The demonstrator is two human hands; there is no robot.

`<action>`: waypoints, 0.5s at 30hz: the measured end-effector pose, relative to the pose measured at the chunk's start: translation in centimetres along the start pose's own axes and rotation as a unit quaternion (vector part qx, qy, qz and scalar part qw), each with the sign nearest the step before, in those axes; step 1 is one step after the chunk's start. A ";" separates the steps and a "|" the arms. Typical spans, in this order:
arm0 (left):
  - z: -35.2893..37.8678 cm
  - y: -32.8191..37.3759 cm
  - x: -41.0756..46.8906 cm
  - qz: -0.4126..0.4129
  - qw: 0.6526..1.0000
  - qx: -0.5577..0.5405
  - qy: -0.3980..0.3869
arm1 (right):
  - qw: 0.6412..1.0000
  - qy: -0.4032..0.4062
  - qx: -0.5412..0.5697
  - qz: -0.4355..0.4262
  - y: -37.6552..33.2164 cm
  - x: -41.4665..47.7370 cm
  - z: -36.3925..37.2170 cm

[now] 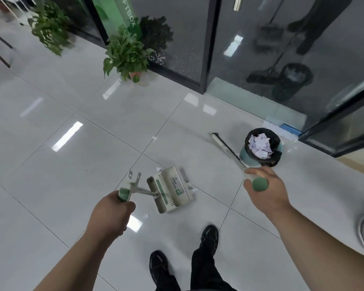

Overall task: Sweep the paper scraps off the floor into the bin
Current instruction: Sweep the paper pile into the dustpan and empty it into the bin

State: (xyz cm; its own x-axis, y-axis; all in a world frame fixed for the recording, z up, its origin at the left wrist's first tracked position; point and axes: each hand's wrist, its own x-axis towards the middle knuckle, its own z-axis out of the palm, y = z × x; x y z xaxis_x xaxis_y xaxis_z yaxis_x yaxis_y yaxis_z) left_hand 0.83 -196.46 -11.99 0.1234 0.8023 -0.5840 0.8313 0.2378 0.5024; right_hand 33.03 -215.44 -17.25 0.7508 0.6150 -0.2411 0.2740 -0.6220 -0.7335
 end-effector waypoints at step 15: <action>-3.7 -3.4 -0.4 -0.012 0.995 -0.075 -0.064 | 0.969 0.080 0.233 0.007 -7.8 -6.2 0.5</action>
State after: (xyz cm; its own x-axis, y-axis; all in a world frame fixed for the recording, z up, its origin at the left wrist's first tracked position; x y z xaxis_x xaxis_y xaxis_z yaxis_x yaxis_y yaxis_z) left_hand -4.02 -195.60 -11.10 0.1795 0.7215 -0.6687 0.7453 0.3440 0.5712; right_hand 25.90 -214.17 -10.32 0.8459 0.5022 -0.1796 -0.0109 -0.3203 -0.9473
